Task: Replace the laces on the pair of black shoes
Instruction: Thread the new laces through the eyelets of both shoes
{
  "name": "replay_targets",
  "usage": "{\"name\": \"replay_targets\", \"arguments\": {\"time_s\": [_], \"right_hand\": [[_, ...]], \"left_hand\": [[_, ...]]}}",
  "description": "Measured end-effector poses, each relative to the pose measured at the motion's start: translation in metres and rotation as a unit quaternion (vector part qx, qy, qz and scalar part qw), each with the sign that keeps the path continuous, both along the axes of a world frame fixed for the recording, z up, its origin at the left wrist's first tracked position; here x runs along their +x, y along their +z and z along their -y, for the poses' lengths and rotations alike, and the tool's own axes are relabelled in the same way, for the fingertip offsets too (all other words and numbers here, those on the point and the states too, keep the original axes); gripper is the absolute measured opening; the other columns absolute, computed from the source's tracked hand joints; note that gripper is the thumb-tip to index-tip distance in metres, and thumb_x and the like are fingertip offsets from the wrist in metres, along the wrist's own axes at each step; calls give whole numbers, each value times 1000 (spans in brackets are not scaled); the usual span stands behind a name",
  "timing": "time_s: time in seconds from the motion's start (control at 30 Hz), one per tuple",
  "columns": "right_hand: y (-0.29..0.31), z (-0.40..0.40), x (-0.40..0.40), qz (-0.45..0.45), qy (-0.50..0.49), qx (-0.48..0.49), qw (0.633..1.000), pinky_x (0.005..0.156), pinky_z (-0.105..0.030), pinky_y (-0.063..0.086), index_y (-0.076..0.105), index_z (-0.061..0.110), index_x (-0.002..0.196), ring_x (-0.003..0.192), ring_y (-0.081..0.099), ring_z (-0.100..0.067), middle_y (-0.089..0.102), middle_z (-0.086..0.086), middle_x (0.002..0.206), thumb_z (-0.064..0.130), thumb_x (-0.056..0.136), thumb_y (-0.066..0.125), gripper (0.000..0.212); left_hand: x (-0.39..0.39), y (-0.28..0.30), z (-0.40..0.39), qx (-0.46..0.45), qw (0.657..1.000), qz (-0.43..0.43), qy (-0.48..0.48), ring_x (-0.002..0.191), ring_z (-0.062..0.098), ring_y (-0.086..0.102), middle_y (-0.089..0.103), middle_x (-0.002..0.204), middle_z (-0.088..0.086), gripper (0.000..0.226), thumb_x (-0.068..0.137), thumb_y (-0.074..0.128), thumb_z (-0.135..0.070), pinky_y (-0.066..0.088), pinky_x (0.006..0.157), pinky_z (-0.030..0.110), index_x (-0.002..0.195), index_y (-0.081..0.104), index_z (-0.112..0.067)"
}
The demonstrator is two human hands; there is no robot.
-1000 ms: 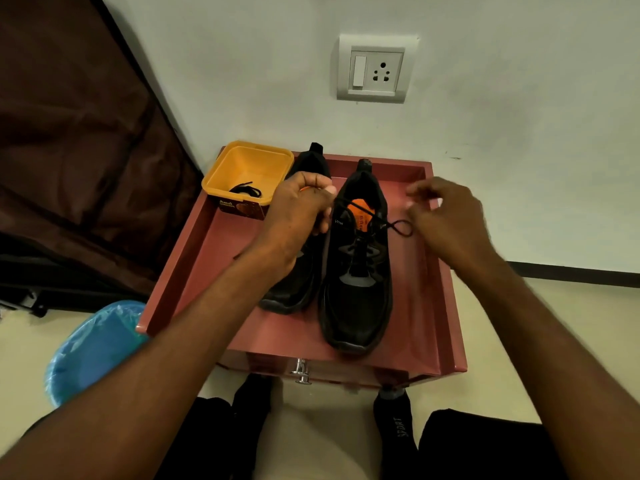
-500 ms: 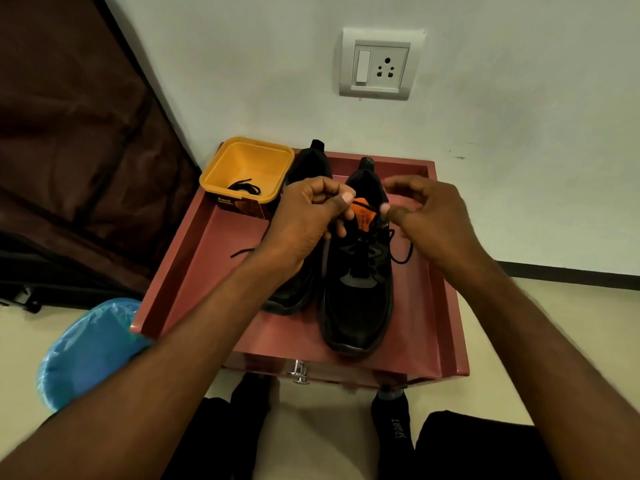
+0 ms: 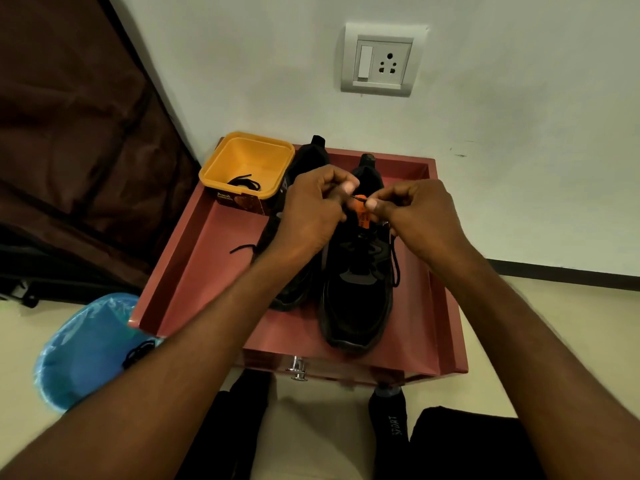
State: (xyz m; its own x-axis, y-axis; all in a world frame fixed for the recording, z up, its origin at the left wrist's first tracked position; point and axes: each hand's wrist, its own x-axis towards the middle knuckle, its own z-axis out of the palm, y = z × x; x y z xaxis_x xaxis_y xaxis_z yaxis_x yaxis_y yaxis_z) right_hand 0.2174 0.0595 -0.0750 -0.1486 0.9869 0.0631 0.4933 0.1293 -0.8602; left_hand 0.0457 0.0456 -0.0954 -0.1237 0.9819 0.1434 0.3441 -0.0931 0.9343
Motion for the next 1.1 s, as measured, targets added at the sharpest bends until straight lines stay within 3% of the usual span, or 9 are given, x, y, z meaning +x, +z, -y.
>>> {"name": "replay_targets", "arguments": {"time_s": [0.13,0.23,0.3,0.5,0.57,0.67,0.8,0.93,1.1], "right_hand": [[-2,-5,-4,13,-37,1,999,58,-8,46,77,29,88,60,65,4,71,11,69,15,95,70,17],[-7,-4,-11,31,-30,1,999,54,-8,46,79,26,92,59,64,5,71,12,72,12,95,66,19],[-13,-3,-15,64,-32,16,997,58,-10,51,81,23,97,63,67,2,74,11,79,16,95,68,15],[-21,-4,-14,156,-13,49,987,60,-11,45,82,22,107,63,64,-2,79,3,91,21,95,70,17],[-22,-5,-12,149,-18,43,988,58,-15,48,82,24,106,63,65,-4,75,9,82,22,95,70,17],[-24,-5,-13,138,-20,37,990,54,-19,45,82,25,99,55,58,-3,61,18,65,22,92,70,14],[-28,-5,-14,70,-21,-5,997,64,-39,58,81,24,95,57,60,-12,68,6,67,20,92,71,12],[-33,-4,-16,7,-44,-36,998,73,-54,62,82,26,92,75,72,-29,75,2,77,23,93,73,10],[-35,-6,-18,-25,-47,-67,996,82,-49,64,82,28,92,82,76,-19,77,7,85,26,95,73,10]], "left_hand": [[-5,-8,-6,17,971,-237,-16,103,19,61,63,114,0,41,97,54,7,51,89,46,121,72,-21],[-2,-9,1,8,931,-360,-57,116,17,51,57,127,-9,48,96,58,0,26,88,38,132,65,-30],[-2,-12,3,12,917,-397,-43,121,18,45,54,129,-10,49,95,62,-4,21,86,37,134,63,-34],[-9,-14,0,-1,943,-334,-8,102,16,59,58,101,-9,31,97,67,-17,32,96,43,122,69,-36],[-9,-16,1,7,952,-305,-10,94,15,64,62,94,-12,28,97,68,-17,41,101,51,119,70,-34],[-11,-21,-1,7,961,-275,-6,84,15,63,61,84,-11,30,95,69,-13,47,92,54,116,71,-33],[-13,-24,-2,8,968,-249,-23,82,13,62,63,85,-8,33,92,73,-14,52,87,53,118,70,-35],[-14,-25,-2,0,968,-250,-35,86,16,60,61,91,-9,34,92,75,-20,51,91,54,121,68,-35],[-14,-26,-2,-2,966,-253,-43,85,15,59,59,91,-9,35,92,75,-20,52,90,56,122,68,-36]]}}
